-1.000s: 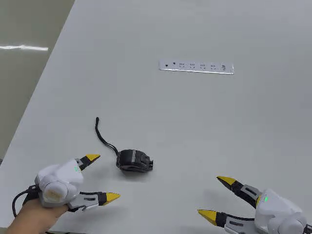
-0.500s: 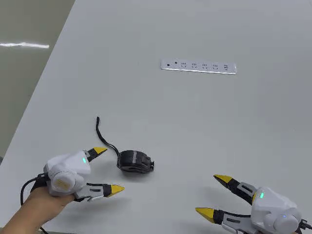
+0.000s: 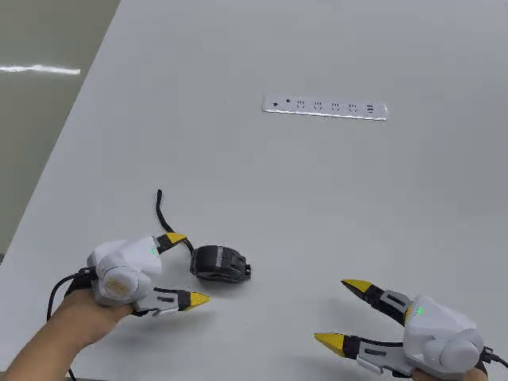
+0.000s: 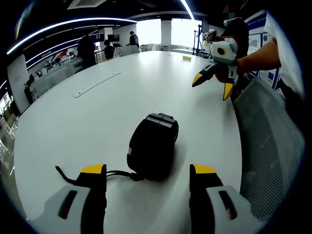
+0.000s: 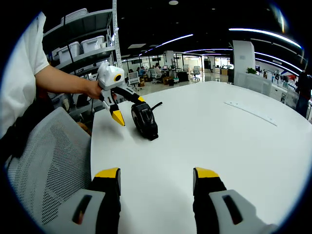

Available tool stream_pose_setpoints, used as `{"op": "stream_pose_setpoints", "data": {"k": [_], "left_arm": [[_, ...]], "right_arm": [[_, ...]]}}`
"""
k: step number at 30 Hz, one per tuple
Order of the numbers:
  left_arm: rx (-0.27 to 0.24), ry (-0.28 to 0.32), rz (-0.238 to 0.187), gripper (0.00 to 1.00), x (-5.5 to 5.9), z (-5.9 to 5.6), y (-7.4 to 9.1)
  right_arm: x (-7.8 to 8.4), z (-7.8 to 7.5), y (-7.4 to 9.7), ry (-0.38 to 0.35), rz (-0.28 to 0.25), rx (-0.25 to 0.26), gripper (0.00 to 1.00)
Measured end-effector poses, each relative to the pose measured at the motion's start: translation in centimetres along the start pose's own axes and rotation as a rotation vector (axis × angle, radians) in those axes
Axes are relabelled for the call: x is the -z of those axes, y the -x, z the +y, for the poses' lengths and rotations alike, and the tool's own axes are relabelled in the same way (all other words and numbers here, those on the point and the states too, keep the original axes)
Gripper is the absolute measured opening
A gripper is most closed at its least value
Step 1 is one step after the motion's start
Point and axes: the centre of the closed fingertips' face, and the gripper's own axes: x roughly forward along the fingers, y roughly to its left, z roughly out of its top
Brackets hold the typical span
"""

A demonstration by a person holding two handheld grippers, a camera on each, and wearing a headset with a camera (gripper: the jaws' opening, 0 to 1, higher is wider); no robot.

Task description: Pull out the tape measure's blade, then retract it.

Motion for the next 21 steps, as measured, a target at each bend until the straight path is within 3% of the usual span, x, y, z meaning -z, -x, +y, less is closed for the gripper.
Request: {"op": "stream_pose_setpoints", "data": {"k": [21], "left_arm": [[0.076, -0.073, 0.014, 0.59, -0.4, 0.1, -1.4]], "right_arm": [[-0.2, -0.2, -2.0, 0.035, 0.025, -0.073, 0.59]]}}
